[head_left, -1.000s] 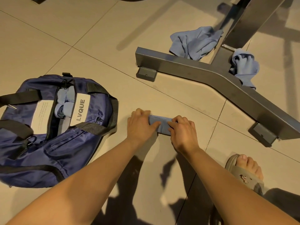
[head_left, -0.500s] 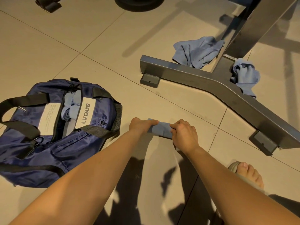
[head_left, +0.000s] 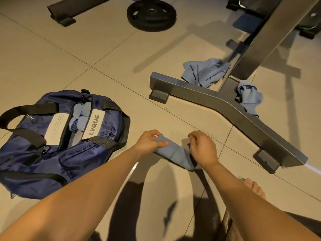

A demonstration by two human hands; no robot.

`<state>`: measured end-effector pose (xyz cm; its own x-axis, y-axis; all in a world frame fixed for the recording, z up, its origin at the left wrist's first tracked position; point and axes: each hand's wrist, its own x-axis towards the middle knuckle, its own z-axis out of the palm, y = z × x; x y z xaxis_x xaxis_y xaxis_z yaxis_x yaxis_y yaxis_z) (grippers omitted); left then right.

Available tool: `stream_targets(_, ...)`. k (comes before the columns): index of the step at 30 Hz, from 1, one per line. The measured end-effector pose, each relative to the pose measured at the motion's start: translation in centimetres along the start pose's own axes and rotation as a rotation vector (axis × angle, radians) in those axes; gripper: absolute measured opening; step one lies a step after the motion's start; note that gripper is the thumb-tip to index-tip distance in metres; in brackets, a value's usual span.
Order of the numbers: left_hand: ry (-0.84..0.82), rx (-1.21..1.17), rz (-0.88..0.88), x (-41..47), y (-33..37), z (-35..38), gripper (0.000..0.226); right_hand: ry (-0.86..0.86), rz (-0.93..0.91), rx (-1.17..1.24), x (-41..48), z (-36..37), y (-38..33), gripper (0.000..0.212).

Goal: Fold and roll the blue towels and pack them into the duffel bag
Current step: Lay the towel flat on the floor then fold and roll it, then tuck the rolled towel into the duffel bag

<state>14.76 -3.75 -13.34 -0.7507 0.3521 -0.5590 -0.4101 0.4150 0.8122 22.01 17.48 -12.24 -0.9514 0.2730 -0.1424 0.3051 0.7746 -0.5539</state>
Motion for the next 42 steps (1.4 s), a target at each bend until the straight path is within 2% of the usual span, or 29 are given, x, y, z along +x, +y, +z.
stream_targets(1,-0.067,0.052,0.034,-0.4,1.3,-0.5,0.023,0.036,0.046,0.118,0.2,-1.1,-0.9,0.020)
stream_targets(2,-0.127,0.115,0.070,-0.8,2.8,-1.0,0.024,-0.016,0.107,0.260,0.4,-2.0,-1.9,0.016)
stream_targets(3,-0.185,0.175,0.101,-1.2,4.4,-1.7,0.025,-0.163,0.162,0.389,0.7,-3.0,-3.1,0.015)
stream_targets(5,-0.303,0.265,0.132,-2.3,8.1,-3.2,0.025,-0.560,0.220,0.493,0.7,-4.6,-5.5,0.039)
stream_targets(6,-0.344,0.306,0.144,-2.9,9.8,-4.0,0.024,-0.709,0.220,0.525,0.5,-5.2,-6.5,0.043)
stream_targets(8,-0.379,0.406,0.170,-4.5,12.6,-5.8,0.025,-0.842,0.191,0.625,-0.1,-6.1,-8.7,0.036)
stream_targets(10,-0.348,0.487,0.189,-6.2,14.8,-7.5,0.032,-0.810,0.139,0.639,-0.4,-6.7,-11.4,0.031)
stream_targets(12,-0.240,0.529,0.211,-8.1,16.5,-9.1,0.044,-0.751,0.074,0.606,-0.7,-7.5,-14.2,0.029)
stream_targets(16,0.007,0.374,0.272,-12.6,19.7,-12.5,0.067,-0.561,0.014,0.704,-1.5,-10.2,-19.8,0.022)
stream_targets(21,-0.019,0.480,0.206,-18.8,21.2,-16.9,0.090,-0.294,-0.009,1.062,-1.9,-12.3,-26.8,0.027)
stream_targets(24,0.033,0.374,0.246,-21.2,20.9,-19.6,0.069,-0.265,-0.021,1.214,-2.9,-12.7,-31.1,0.030)
stream_targets(28,0.146,0.338,0.304,-24.8,20.9,-23.9,0.040,-0.262,-0.067,1.251,-4.2,-13.2,-35.9,0.040)
stream_targets(30,0.150,0.336,0.310,-26.4,20.5,-26.1,0.033,-0.249,-0.065,1.235,-4.6,-12.8,-37.8,0.040)
stream_targets(33,0.106,0.348,0.278,-27.3,19.3,-28.8,0.040,-0.281,-0.047,1.173,-4.5,-11.4,-39.0,0.043)
stream_targets(38,0.092,0.376,0.107,-25.0,15.8,-31.9,0.035,-0.384,0.016,0.971,-2.6,-7.2,-37.9,0.016)
stream_targets(40,0.114,0.370,0.062,-22.8,13.7,-33.2,0.043,-0.402,0.067,0.867,-1.5,-4.6,-37.0,0.021)
stream_targets(42,0.156,0.324,0.032,-20.3,11.0,-34.3,0.040,-0.422,0.121,0.802,-0.3,-1.7,-35.9,0.023)
